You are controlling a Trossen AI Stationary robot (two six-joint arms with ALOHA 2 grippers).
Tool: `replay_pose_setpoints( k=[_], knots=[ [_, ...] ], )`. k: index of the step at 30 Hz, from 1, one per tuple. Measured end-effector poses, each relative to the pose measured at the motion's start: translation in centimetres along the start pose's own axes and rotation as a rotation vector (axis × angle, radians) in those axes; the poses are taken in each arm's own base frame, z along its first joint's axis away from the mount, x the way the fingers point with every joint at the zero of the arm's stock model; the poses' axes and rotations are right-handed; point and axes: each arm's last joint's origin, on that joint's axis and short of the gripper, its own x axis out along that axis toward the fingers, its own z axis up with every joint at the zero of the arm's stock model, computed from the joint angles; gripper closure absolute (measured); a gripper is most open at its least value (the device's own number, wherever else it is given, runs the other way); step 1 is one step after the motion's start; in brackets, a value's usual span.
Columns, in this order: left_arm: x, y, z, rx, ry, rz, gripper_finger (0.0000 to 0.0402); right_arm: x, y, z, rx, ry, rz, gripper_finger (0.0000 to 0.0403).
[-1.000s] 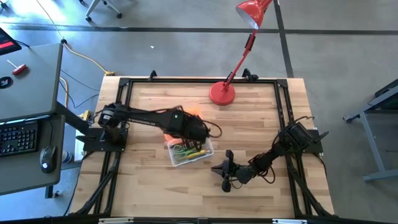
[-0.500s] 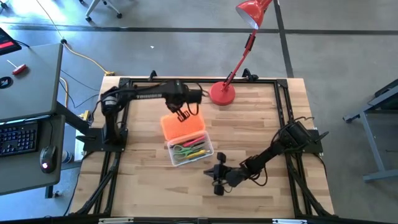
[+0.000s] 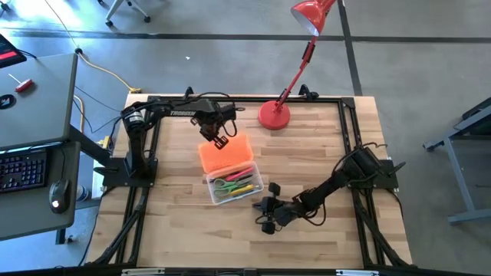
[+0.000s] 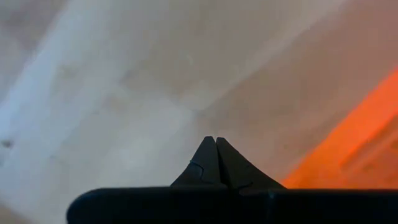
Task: Pick & place school supplies into a supply box
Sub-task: Close the orange supply box
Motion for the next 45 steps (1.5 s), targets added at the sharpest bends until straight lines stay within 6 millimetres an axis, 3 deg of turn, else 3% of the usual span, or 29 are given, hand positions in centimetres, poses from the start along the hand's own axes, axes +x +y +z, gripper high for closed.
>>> replay_pose_setpoints(
  k=[6, 11, 26, 36, 40, 45],
  knots=[
    [0.1, -0.6, -0.4, 0.025, 0.030, -0.054, 0.0383, 0.5, -0.9, 0.2, 0.004, 0.018, -0.030, 0.0402],
    [-1.2, -2.3, -0.4, 0.095, -0.007, -0.049, 0.0393, 0.8, -1.6, 0.4, 0.013, 0.020, -0.047, 0.0403],
    [-7.7, -7.9, -1.2, 0.223, -0.145, -0.018, 0.0388, 0.9, -1.9, 0.3, 0.026, 0.037, -0.074, 0.0403],
    [-11.3, -12.0, -4.8, 0.256, -0.197, 0.059, 0.0391, 0.9, -2.0, 0.3, 0.031, 0.042, -0.081, 0.0403],
    [-12.2, -13.8, -6.9, 0.253, -0.233, 0.089, 0.0379, 0.9, -2.0, 0.3, 0.030, 0.039, -0.091, 0.0403],
    [-13.7, -16.1, -9.7, 0.257, -0.287, 0.085, 0.0393, 1.0, -2.1, 0.3, 0.033, 0.039, -0.094, 0.0403]
  ],
)
